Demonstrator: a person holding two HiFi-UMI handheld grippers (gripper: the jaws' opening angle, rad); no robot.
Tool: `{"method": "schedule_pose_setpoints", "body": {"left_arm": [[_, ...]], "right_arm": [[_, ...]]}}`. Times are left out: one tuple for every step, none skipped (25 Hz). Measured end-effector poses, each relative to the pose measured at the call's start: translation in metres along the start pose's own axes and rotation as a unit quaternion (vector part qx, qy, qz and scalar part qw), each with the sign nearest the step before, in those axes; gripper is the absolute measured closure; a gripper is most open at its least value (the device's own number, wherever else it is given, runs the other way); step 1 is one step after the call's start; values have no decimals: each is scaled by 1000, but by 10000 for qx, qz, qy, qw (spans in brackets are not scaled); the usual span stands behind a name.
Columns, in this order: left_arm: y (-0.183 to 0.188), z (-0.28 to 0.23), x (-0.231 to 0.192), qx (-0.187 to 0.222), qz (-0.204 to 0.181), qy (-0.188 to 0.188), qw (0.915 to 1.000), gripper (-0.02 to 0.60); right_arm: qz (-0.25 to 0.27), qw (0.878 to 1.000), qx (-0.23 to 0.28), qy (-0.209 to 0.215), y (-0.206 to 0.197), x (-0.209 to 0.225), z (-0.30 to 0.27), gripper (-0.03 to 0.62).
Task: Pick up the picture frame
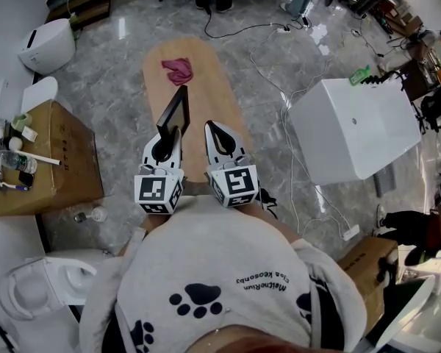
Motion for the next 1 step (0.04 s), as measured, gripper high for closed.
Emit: {"method": "schedule_pose_setpoints", "body": {"left_arm": [[0, -1, -1, 1, 5, 5, 10000, 565]], "right_arm": [[3, 10000, 5, 5, 0, 1, -1, 586]]}}
Point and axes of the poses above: the fingertips, and each gripper's own axes: z backward along the fingers, x to its right, y out of its top, the point moved 9 cm from there along z, backward along the fingers, and after that the axes turned 3 degrees about y, right-handed, at the moved point
